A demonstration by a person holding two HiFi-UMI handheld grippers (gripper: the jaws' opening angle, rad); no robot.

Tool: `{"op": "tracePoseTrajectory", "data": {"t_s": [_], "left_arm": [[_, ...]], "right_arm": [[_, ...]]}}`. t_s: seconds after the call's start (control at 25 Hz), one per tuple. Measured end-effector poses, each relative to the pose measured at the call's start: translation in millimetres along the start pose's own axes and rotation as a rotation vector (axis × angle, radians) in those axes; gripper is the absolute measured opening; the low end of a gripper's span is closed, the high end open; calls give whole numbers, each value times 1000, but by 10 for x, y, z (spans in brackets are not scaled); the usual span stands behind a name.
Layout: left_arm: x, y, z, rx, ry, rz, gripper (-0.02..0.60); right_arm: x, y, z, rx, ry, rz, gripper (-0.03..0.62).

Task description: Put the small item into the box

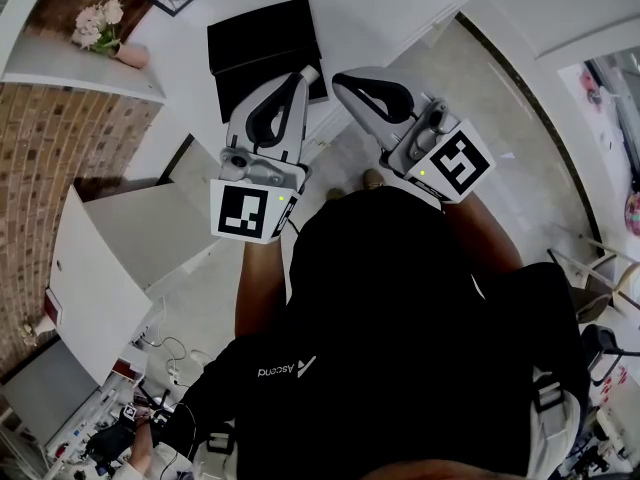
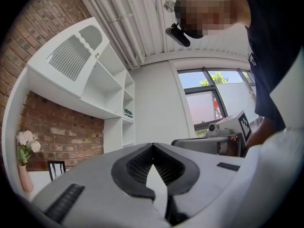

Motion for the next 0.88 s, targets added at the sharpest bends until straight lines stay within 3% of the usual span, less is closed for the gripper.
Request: {"op": "tracePoseTrajectory", "data": {"t_s": [0.88], "left_arm": [[-46,111,3,-41,-24,-19,-2]], "right_arm": [[26,-27,-130,-36,-8,5,0]]}}
Point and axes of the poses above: the fingertips, and each gripper's own axes: z forward along the fingers, y to its right, x out of its top, the point moved 7 cm from there along -z, backward along the fingers, and after that the axes turned 12 degrees about y, right-handed, at the moved point
